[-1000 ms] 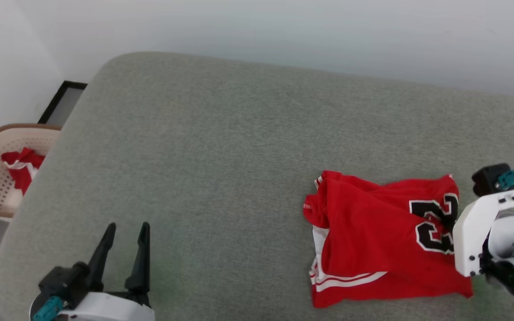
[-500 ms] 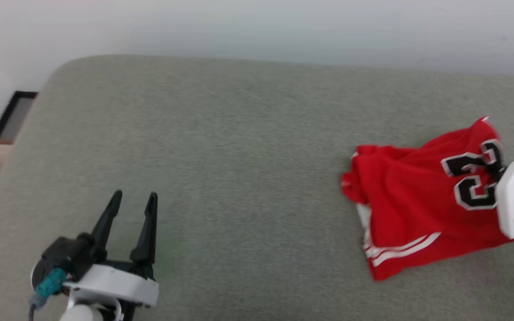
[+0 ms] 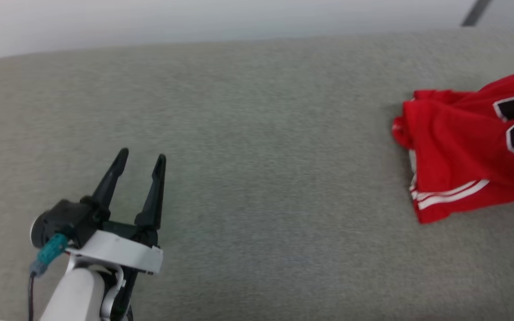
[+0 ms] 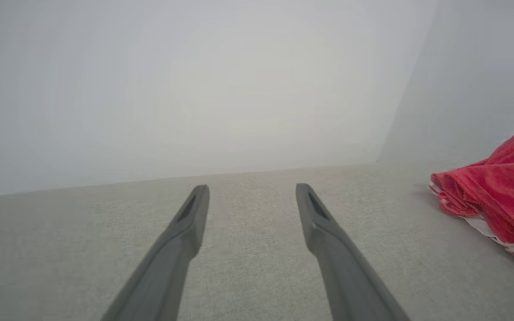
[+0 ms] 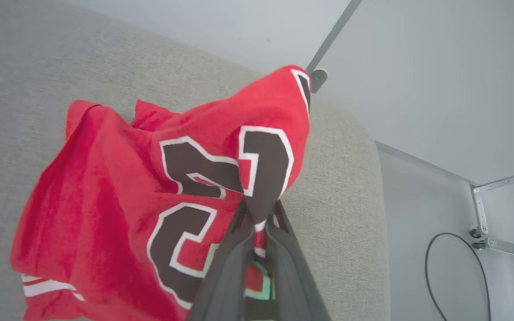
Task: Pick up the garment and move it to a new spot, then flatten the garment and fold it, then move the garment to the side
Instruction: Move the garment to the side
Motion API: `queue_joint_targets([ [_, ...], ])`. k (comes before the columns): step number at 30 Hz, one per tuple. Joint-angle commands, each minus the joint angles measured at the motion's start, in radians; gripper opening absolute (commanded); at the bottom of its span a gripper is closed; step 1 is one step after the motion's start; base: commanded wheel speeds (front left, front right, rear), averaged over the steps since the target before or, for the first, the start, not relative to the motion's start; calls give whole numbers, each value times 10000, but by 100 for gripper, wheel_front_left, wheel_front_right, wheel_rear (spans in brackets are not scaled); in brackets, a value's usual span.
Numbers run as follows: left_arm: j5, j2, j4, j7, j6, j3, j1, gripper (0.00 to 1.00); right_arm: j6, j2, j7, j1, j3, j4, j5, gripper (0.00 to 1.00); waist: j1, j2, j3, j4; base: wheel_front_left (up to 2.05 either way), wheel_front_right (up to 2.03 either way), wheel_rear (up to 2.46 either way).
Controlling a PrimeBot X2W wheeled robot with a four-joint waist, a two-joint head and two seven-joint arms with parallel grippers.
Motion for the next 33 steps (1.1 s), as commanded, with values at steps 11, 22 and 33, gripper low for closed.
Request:
queue_joint_targets([
  [11,-76,453,-59,9,-25,-702,-1086,100,-11,-1162,-1710,-1620,1225,1248,-429,0,0,0,1422,-1668,0,0,0],
  [22,-182,687,-26,9,-25,-1366,-1900,100,-13,-1950,-3467,-2908,2275,3190,-1396,0,0,0,2154,-1808,0,0,0],
  [33,-447,886,-30,7,-25,-1679,-2309,100,-11,-1369,-4473,-3488,2055,5539,-2639,0,0,0,2676,-1264,0,0,0],
])
